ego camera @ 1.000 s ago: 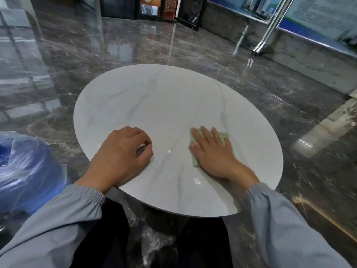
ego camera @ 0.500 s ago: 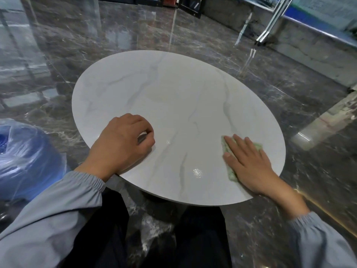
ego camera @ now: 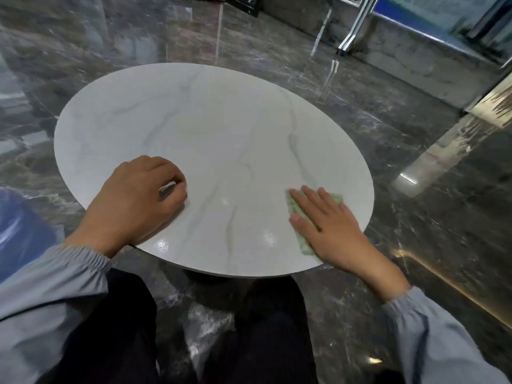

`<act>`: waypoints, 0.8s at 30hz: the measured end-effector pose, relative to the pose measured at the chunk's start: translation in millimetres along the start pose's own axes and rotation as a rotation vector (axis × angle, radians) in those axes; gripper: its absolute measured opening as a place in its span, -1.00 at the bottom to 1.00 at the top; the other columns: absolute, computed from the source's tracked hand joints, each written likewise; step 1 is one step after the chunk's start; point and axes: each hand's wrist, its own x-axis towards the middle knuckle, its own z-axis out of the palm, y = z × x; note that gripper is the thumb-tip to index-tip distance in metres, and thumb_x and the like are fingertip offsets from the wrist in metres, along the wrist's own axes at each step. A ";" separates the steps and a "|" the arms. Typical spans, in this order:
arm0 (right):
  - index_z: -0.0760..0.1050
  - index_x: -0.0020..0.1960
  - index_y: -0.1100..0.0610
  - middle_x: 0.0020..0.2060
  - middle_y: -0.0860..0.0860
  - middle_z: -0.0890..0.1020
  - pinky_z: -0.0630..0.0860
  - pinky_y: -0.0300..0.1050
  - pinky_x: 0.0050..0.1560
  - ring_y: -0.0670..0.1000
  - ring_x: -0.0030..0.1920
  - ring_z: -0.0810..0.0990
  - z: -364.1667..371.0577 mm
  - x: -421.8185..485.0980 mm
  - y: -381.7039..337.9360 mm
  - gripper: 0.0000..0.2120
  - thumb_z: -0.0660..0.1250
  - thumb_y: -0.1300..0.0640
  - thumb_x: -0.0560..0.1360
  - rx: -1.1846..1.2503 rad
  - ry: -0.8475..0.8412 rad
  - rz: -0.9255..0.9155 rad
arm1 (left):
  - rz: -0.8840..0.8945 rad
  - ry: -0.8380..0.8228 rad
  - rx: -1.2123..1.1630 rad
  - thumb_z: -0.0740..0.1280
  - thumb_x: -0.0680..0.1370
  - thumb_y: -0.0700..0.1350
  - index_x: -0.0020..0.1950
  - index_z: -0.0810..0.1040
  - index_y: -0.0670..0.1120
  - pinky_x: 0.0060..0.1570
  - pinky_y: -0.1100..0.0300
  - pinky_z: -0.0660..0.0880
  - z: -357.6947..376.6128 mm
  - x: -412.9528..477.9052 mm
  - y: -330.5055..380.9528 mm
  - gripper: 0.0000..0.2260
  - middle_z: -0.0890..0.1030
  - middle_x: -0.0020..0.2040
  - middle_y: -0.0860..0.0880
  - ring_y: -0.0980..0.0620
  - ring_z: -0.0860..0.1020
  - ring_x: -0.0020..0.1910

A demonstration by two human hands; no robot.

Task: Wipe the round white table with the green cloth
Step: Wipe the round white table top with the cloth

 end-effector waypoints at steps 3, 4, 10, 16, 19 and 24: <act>-0.11 0.66 -0.30 0.68 -0.20 -0.08 -0.18 0.16 0.62 -0.04 0.67 -0.19 -16.6 23.2 49.5 -0.44 -0.08 -0.29 0.69 -0.020 -0.017 0.241 | -0.009 0.000 -0.002 0.25 0.58 0.08 -0.03 0.65 0.03 0.08 -0.08 0.49 -0.8 -1.2 0.4 -0.78 0.66 0.00 0.09 -0.07 0.56 0.03; -0.13 0.66 -0.30 0.68 -0.19 -0.10 -0.21 0.20 0.61 -0.02 0.67 -0.20 -16.6 26.5 51.0 -0.44 -0.09 -0.27 0.70 -0.016 -0.025 0.273 | -0.011 0.002 -0.003 0.25 0.58 0.08 -0.03 0.65 0.03 0.08 -0.07 0.49 -0.8 -1.4 0.2 -0.78 0.66 0.00 0.09 -0.07 0.56 0.03; -0.26 0.62 -0.36 0.66 -0.21 -0.18 -0.35 0.17 0.59 -0.02 0.65 -0.32 28.8 -12.2 -67.4 -0.45 -0.23 -0.31 0.65 -0.106 0.050 -0.071 | -0.012 0.004 0.008 0.26 0.57 0.06 -0.03 0.66 0.02 0.05 -0.04 0.49 -0.4 -0.6 0.3 -0.78 0.67 0.00 0.08 -0.06 0.57 0.00; -0.23 0.57 -0.50 0.64 -0.35 -0.15 -0.45 -0.05 0.53 -0.20 0.61 -0.36 32.7 -43.3 -90.1 -0.48 -0.20 -0.42 0.64 0.024 0.039 -0.328 | 0.012 -0.002 0.014 0.23 0.59 0.08 -0.03 0.65 0.03 0.01 -0.06 0.50 -0.9 -2.3 0.6 -0.77 0.66 -0.02 0.09 -0.05 0.57 -0.03; -0.13 0.60 -0.46 0.65 -0.32 -0.08 -0.26 0.00 0.60 -0.14 0.65 -0.24 11.5 -12.5 -21.0 -0.45 -0.14 -0.41 0.62 -0.006 0.051 -0.062 | 0.007 0.005 0.006 0.22 0.58 0.09 -0.04 0.65 0.03 0.02 -0.07 0.52 -2.5 -1.8 -0.1 -0.75 0.66 -0.02 0.09 -0.05 0.58 -0.02; -0.10 0.66 -0.31 0.68 -0.19 -0.07 -0.20 0.19 0.62 -0.02 0.67 -0.21 -21.0 34.4 62.4 -0.44 -0.09 -0.30 0.68 -0.016 -0.014 0.244 | 0.004 0.009 -0.011 0.21 0.57 0.10 -0.05 0.65 0.02 0.02 -0.09 0.53 -1.0 -2.2 0.3 -0.74 0.66 -0.02 0.11 -0.06 0.59 -0.02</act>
